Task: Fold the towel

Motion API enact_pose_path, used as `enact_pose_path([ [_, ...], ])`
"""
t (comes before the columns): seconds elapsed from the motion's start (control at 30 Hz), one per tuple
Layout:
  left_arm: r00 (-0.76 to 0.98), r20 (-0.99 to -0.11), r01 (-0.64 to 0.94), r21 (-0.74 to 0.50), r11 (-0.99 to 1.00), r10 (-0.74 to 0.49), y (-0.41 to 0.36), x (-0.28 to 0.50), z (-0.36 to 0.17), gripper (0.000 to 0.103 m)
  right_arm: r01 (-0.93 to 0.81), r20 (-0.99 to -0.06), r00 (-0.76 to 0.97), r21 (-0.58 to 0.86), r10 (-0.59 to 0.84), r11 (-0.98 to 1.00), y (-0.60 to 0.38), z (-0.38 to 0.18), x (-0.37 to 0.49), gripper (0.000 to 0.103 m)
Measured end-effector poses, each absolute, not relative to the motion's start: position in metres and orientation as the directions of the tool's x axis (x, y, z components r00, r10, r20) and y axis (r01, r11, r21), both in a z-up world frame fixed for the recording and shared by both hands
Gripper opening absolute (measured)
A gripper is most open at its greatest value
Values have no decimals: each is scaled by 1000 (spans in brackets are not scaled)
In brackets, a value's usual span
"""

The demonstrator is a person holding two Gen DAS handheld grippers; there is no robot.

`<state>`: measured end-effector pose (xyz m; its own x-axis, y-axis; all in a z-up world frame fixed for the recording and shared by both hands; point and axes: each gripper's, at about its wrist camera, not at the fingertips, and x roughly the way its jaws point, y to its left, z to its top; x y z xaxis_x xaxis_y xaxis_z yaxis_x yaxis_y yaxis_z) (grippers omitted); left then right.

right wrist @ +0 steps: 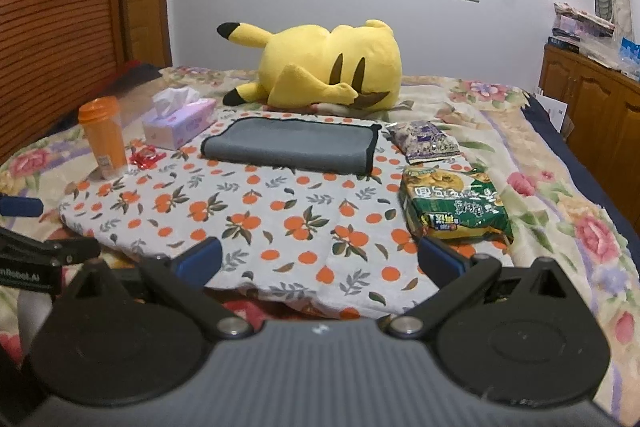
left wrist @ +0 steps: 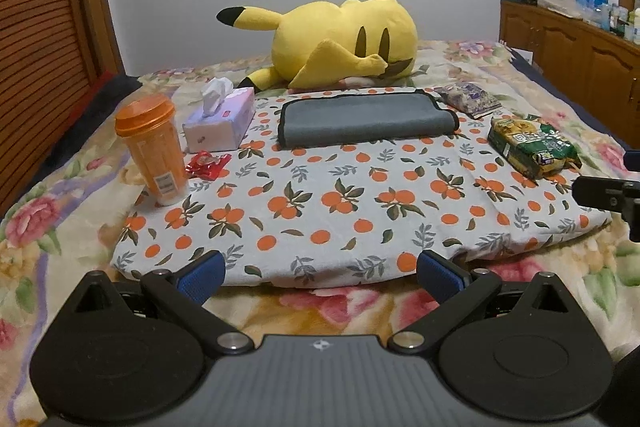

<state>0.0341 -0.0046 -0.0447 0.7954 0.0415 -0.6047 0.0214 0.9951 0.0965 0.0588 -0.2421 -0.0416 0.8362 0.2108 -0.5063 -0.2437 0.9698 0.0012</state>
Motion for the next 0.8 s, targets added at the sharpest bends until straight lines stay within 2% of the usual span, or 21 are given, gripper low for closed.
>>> enact_pose_path([
  [0.8,815,-578,-7,65,998,44,1,28,-42,103,-217,-496,849,-18,180,976,-243,-43,57,103],
])
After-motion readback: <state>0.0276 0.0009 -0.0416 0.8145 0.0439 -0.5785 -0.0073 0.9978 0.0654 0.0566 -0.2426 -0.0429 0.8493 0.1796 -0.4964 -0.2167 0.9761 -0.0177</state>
